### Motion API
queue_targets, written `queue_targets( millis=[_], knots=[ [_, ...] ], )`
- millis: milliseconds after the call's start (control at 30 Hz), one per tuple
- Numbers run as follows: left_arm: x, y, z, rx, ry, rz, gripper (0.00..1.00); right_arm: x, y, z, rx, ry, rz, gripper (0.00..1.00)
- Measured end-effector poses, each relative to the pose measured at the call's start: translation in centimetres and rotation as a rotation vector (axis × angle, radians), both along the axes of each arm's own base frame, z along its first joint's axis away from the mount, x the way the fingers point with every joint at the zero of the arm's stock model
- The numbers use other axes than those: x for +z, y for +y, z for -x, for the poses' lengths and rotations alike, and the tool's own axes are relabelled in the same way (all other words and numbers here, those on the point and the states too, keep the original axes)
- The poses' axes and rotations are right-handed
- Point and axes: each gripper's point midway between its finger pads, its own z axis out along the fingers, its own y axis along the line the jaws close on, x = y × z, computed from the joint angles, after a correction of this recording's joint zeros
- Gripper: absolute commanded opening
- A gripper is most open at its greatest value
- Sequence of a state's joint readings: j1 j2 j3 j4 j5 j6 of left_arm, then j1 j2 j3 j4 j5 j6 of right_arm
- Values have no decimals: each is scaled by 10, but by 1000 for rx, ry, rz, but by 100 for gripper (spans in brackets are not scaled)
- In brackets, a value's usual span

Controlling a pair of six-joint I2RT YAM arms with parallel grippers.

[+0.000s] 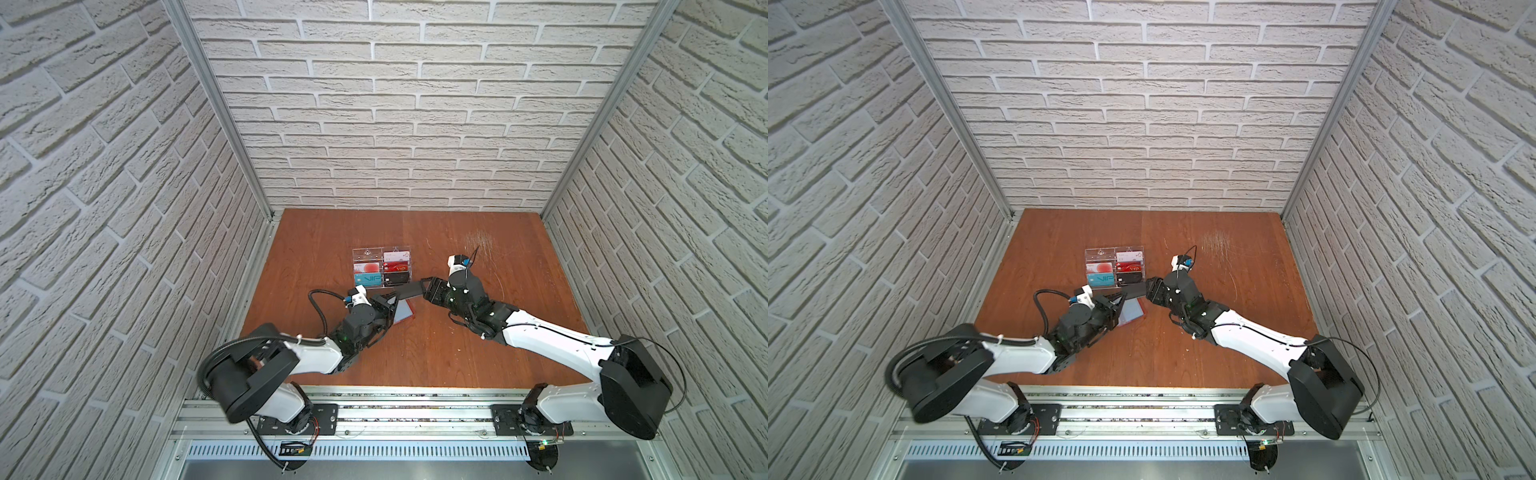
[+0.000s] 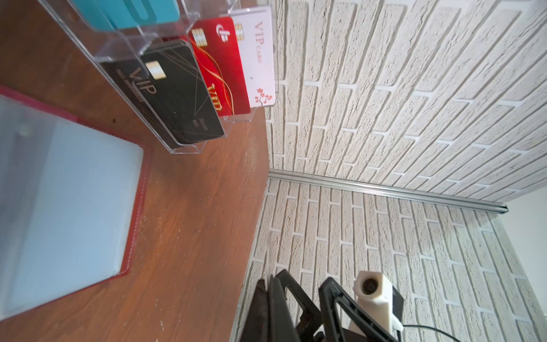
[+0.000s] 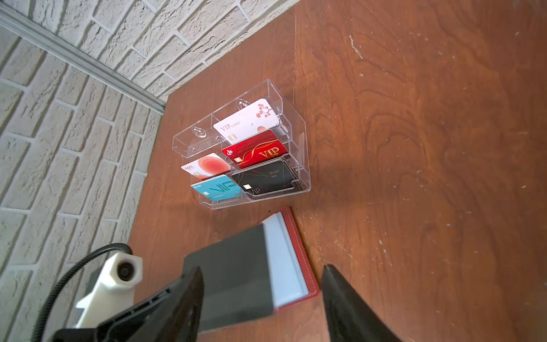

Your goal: Take the credit cards out of the card holder

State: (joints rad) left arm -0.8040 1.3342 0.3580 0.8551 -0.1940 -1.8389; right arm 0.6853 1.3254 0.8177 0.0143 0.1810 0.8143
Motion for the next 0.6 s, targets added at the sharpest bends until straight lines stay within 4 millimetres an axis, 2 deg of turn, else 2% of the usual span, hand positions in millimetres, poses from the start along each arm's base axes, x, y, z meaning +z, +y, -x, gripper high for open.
queue_targets(
  millis=[100, 233, 300, 367, 467, 600],
  knots=[
    [11, 26, 3, 47, 71, -31, 0, 16, -1, 4, 84, -29, 116, 77],
    [27, 66, 2, 131, 166, -58, 0, 27, 0, 10, 210, -65, 261, 78],
    [27, 83, 3, 162, 222, -71, 0, 28, 6, 15, 294, -92, 326, 79],
    [19, 96, 4, 181, 304, -102, 0, 25, 14, 24, 389, -120, 393, 79],
    [6, 105, 8, 178, 442, -151, 0, 20, 31, 38, 530, -168, 481, 79],
    [2, 100, 5, 123, 569, -183, 0, 13, 56, 51, 694, -236, 584, 79]
  ],
)
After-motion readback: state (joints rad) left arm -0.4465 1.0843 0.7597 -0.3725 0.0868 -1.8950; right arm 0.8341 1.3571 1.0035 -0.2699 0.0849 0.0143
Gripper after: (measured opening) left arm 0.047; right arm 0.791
